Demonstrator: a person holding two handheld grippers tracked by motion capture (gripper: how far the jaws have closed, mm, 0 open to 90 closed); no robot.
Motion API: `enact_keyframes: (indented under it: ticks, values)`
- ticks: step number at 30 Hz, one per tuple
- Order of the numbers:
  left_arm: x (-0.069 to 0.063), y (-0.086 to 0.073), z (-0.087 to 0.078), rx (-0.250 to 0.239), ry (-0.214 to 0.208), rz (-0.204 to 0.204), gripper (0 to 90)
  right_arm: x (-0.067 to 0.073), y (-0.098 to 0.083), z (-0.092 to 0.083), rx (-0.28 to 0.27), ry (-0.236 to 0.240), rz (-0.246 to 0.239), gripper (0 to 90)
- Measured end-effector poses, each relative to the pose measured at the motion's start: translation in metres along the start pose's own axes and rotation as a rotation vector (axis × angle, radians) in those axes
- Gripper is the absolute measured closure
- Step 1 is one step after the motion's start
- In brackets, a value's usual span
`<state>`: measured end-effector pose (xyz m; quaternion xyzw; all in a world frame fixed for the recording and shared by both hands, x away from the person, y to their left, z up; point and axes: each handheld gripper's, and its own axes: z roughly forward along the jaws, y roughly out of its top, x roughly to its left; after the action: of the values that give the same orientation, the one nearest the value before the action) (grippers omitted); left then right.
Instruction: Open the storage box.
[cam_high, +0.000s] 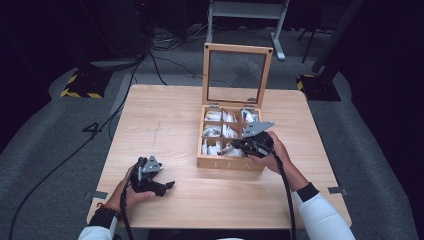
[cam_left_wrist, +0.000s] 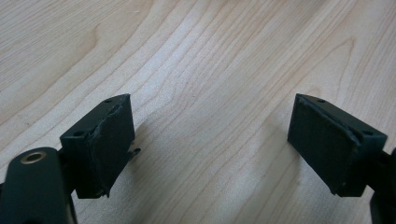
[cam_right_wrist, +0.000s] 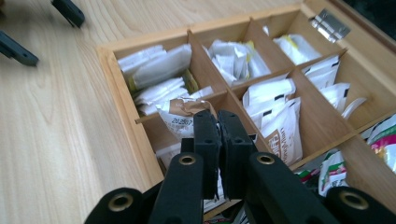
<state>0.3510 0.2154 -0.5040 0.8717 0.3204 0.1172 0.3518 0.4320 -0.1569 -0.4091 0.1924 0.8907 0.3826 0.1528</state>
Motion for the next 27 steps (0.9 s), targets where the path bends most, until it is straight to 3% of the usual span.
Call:
enact_keyframes:
  ticks: [12,27]
  values:
    - [0.0,0.0,0.0,0.0,0.0,0.0,15.2,0.0,0.0,-0.03,-0.082,0.0,-0.002,87.5]
    - [0.0,0.0,0.0,-0.001,0.003,0.0,15.2,-0.002,-0.015,-0.067,-0.165,0.003,0.024,87.6]
